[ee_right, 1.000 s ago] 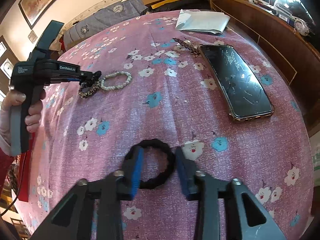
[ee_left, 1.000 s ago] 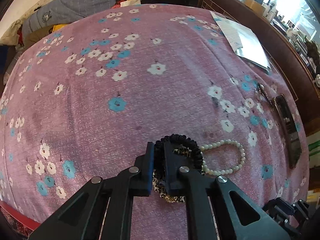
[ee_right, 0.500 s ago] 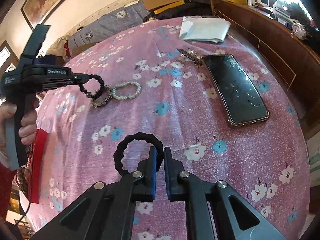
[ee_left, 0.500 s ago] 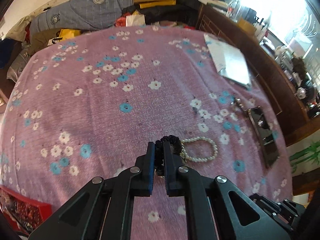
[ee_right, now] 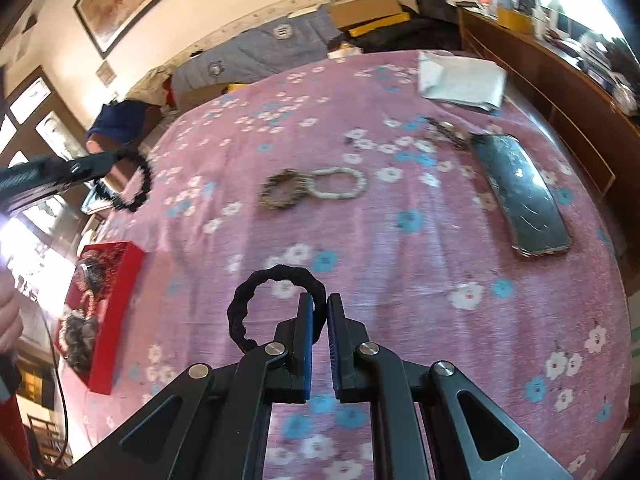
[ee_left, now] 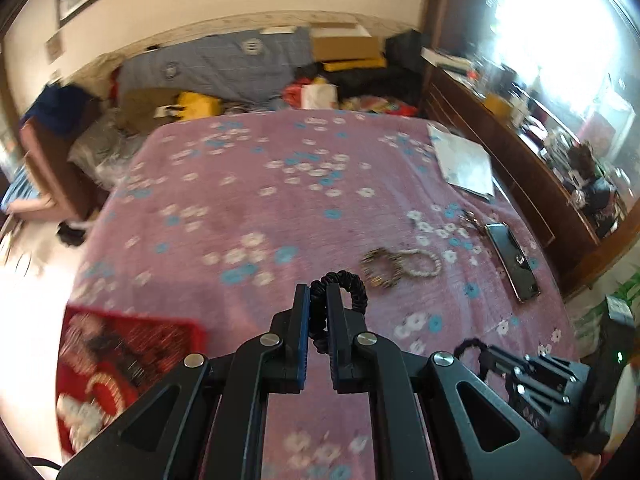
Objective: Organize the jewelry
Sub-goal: 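Carry the beaded bracelet and hair tie into the red tray and open both tools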
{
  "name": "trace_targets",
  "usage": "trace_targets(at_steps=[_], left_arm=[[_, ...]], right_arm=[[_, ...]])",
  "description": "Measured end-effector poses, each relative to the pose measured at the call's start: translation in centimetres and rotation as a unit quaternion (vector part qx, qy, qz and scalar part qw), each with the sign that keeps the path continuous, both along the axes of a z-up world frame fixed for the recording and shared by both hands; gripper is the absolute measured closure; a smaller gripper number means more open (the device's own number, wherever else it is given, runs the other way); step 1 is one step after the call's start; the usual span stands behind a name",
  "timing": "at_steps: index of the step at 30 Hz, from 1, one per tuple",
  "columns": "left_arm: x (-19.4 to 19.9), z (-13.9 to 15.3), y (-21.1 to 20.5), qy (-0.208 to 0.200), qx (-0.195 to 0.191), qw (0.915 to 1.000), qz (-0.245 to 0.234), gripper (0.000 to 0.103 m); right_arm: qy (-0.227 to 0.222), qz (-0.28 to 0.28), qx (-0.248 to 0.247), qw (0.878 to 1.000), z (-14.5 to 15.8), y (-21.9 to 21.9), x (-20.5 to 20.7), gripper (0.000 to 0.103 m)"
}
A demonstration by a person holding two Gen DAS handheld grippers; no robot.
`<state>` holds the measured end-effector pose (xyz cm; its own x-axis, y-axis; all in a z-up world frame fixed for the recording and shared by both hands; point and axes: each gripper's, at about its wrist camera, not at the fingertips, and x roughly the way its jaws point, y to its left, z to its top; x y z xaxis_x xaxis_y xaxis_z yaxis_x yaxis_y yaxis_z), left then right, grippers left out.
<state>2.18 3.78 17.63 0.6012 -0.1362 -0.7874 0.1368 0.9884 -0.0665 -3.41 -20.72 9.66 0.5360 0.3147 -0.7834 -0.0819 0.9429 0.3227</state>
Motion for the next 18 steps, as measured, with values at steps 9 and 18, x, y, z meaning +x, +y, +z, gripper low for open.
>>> trace_targets(at_steps=[9, 18], left_arm=[[-7.0, -0.5, 13.5, 0.019, 0.009, 0.9873, 0.158, 0.095], [-10.7, -3.3, 22.4, 0.052, -0.054, 0.9756, 0.206, 0.095]], right_arm=[[-0.030, 0.080, 0.018, 0.996, 3.0, 8.4, 0.3, 0.095], [-0.023, 0.148, 0.023, 0.988, 3.8, 16.9, 0.2, 0.095]])
